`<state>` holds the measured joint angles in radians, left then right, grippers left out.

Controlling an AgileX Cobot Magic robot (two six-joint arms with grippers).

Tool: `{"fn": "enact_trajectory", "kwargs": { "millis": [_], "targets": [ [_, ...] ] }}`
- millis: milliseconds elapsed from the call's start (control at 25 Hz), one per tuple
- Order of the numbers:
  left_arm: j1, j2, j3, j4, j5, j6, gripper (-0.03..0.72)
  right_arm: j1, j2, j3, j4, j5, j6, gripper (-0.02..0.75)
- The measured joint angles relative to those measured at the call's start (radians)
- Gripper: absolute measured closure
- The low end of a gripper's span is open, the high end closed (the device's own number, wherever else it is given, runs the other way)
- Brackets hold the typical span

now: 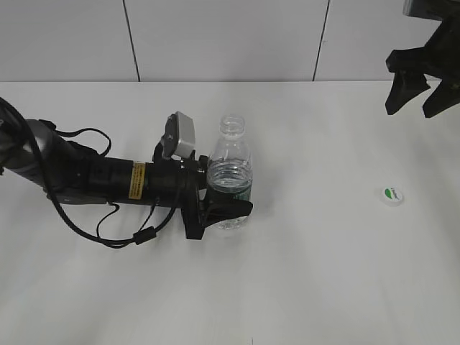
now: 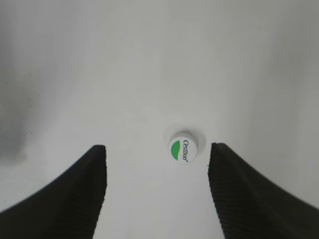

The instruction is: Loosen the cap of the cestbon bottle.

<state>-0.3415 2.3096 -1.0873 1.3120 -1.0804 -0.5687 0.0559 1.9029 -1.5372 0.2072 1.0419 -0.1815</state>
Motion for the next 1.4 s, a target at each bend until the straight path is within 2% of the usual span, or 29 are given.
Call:
{"fn": "enact_trajectory", "kwargs": {
  "millis": [360, 560, 800, 1120, 1400],
  "targets": [
    [-0.006, -0.009, -0.005, -0.013, 0.037, 0.000, 0.280, 0.000, 0.000, 0.000, 0.001, 0.002, 0.000, 0.248],
    [-0.008, -0.009, 0.007, -0.077, 0.043, 0.000, 0.267, 0.000, 0.000, 0.000, 0.001, 0.002, 0.000, 0.248],
    [-0.008, -0.008, 0.012, -0.091, 0.029, 0.000, 0.256, 0.000, 0.000, 0.000, 0.002, 0.002, 0.000, 0.248],
    [-0.006, 0.004, 0.020, -0.093, 0.052, -0.017, 0.136, 0.000, 0.000, 0.000, 0.002, 0.002, 0.000, 0.248],
    [-0.005, 0.004, 0.020, -0.073, -0.022, -0.033, 0.117, 0.000, 0.000, 0.000, 0.002, 0.002, 0.000, 0.248]
  ]
}}
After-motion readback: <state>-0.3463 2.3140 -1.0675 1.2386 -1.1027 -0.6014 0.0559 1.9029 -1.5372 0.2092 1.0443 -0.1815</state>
